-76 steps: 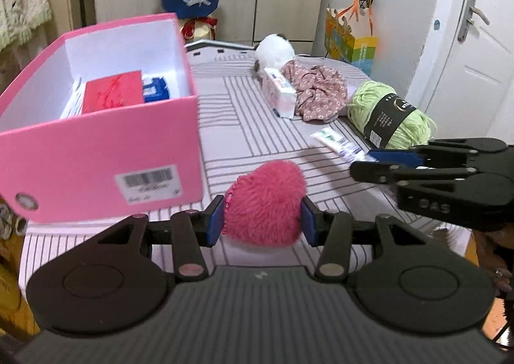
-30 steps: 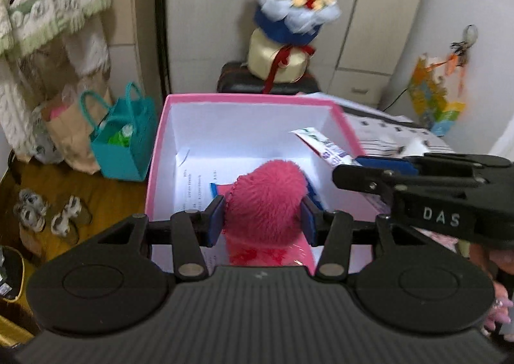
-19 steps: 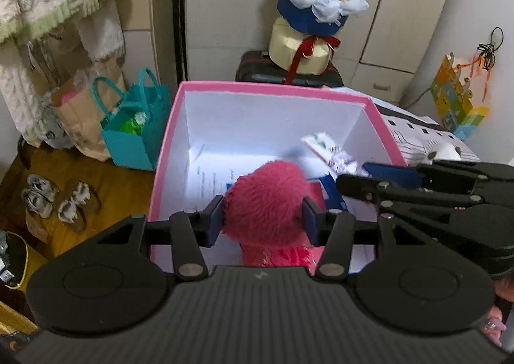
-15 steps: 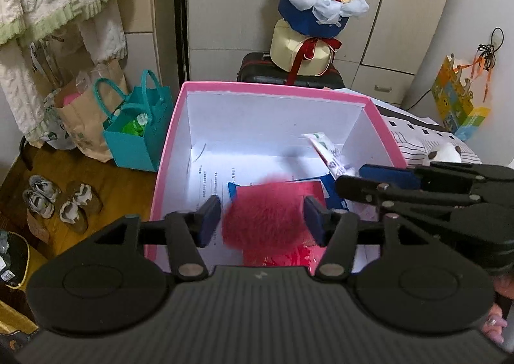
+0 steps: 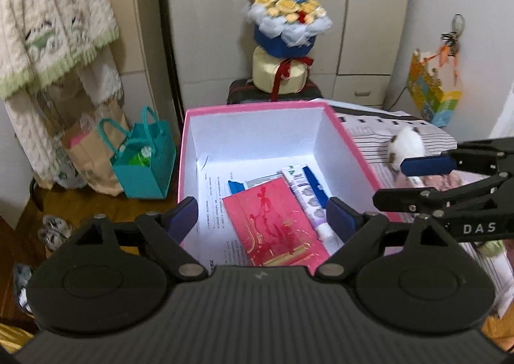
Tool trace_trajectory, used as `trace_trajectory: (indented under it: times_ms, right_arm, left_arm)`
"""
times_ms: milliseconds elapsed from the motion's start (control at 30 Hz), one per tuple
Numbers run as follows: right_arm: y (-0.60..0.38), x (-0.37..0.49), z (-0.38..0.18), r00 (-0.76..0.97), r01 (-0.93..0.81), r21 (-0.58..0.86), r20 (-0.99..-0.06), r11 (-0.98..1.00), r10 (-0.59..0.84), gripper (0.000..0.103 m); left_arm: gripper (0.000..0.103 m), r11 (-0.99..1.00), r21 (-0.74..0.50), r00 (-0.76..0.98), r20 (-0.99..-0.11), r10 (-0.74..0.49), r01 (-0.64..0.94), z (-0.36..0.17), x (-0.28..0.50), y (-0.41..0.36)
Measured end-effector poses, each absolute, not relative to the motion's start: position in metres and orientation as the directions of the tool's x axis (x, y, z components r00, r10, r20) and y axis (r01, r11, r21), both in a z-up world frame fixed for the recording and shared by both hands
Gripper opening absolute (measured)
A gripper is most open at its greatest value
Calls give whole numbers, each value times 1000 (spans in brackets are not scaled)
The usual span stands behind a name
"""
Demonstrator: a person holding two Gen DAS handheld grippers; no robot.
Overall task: Organize soft objects
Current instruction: 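Lower the toothpaste tube into the pink box and open the right gripper, then move the left gripper to the green yarn ball and grasp it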
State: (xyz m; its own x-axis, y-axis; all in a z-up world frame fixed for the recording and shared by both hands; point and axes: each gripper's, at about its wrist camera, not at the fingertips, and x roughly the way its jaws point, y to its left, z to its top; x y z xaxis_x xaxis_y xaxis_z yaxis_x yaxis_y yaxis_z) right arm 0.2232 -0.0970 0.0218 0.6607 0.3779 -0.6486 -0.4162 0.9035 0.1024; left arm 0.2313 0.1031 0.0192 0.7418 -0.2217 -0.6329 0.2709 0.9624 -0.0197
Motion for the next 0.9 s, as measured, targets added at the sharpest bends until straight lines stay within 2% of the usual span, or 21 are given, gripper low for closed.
trace_trajectory:
  times_ms: [100,367,433,500,700,900]
  right_arm:
    - [-102,198,38,668,-452,79,-630,889,396,79]
    - [-124,129,71,668,-540,24,-596,841,446,91]
    - [-134,113,74,669,-549,8,-594,836,446,91]
    - [-145,100,73,681,-543,-12,-592,840,432,97]
    - [-190,68,61,720,-482,-38,-586,875,372,97]
    - [-239,45,36,747,-413,-53,-590,909,305,97]
  left_arm:
    - [94,952,14,761,-604,-237,307,35,208,100]
    - [100,911,85,772,-566,-289,403,65,150,88]
    - [101,904,72,768,-559,-314,422,69,138,83]
    - [102,895,61,762,-553,-338,442,71,130,77]
    - [103,850,69,732,-548,-405,523,69,104,42]
    - [103,769,51,636,-599,-487,637,48,103,-18]
